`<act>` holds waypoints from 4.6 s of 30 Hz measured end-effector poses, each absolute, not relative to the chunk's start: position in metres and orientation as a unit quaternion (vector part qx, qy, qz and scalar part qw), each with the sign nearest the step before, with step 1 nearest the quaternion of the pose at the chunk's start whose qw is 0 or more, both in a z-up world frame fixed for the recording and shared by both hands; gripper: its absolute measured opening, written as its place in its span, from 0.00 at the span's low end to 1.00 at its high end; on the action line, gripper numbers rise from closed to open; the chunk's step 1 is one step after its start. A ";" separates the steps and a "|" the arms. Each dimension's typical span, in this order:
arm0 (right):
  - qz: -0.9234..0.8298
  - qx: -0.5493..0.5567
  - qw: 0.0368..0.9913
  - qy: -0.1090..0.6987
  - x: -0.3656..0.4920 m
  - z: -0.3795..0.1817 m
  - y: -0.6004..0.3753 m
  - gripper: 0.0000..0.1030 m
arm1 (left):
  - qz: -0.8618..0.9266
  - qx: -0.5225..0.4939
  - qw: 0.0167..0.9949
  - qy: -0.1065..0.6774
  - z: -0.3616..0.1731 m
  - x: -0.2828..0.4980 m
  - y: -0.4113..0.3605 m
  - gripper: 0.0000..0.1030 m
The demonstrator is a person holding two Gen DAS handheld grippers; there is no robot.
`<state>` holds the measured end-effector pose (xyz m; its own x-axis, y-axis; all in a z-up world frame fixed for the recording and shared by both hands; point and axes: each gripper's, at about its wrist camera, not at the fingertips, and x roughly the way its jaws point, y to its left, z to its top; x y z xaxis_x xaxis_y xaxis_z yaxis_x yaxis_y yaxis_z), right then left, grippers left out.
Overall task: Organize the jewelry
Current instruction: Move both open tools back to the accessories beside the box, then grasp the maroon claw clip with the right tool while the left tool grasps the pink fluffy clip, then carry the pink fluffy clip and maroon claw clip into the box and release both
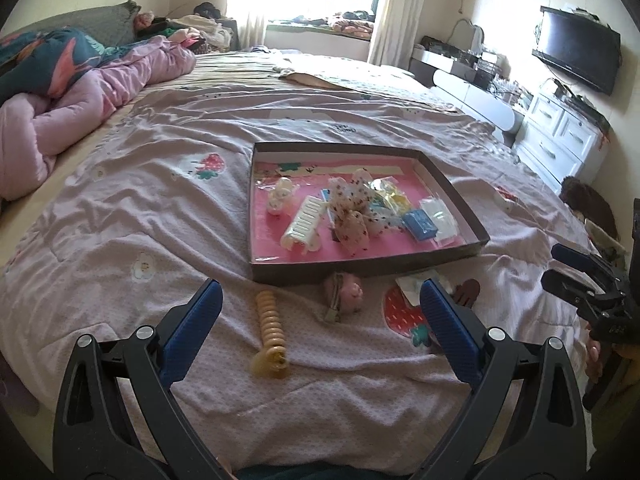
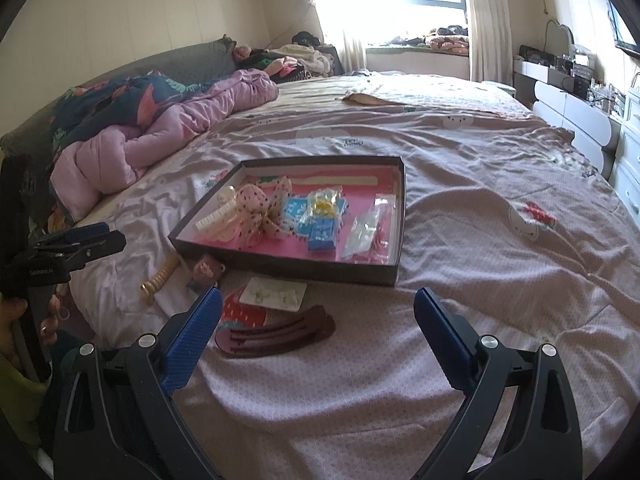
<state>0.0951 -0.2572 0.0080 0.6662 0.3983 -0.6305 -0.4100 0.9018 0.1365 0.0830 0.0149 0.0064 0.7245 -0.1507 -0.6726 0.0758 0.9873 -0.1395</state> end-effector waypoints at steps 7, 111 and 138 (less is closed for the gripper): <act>0.220 -0.011 0.907 0.358 0.094 -0.004 -0.259 0.91 | -0.067 -0.043 0.924 0.374 -0.002 0.086 0.002 0.88; 0.259 0.048 0.897 0.356 0.173 0.014 -0.226 0.12 | -0.110 -0.067 0.916 0.379 -0.009 0.135 -0.009 0.22; 0.187 0.023 0.922 0.339 0.234 0.021 -0.249 0.12 | -0.140 -0.073 0.907 0.390 -0.013 0.202 -0.043 0.22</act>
<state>0.2337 -0.2490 0.0211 0.7001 0.3600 -0.6167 -0.3286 0.9292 0.1694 0.2023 -0.0426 -0.0132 0.6575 -0.3098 -0.6868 0.1967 0.9505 -0.2404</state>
